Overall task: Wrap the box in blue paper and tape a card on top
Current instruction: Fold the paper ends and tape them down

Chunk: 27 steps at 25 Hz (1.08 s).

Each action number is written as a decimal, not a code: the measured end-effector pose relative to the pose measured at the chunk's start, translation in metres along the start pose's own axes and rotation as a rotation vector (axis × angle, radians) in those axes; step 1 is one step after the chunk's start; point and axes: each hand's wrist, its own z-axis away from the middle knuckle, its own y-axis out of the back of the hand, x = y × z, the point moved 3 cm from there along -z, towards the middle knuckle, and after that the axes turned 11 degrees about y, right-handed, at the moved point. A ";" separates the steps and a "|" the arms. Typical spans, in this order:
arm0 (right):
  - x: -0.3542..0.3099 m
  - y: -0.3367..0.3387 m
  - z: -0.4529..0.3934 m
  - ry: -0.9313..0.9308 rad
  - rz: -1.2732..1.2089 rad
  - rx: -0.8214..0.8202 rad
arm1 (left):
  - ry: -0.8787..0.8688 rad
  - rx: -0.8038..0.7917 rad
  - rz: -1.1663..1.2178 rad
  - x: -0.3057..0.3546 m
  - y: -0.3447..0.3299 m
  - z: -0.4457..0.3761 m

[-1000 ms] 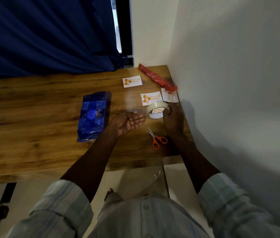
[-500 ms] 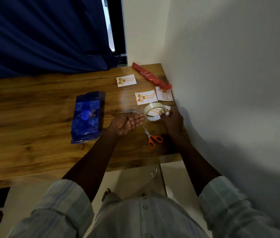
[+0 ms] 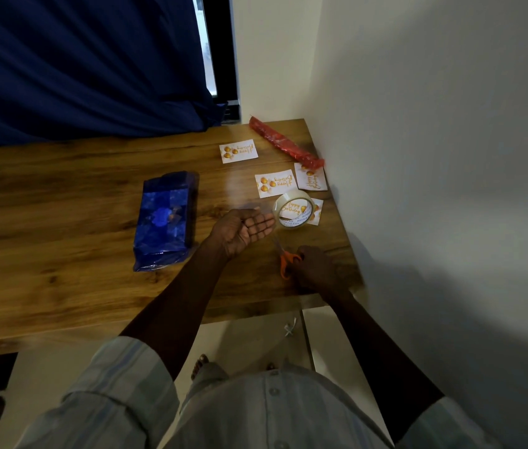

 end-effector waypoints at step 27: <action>-0.002 -0.024 0.016 0.094 -1.397 -0.186 | 0.029 0.027 -0.108 0.007 -0.010 0.006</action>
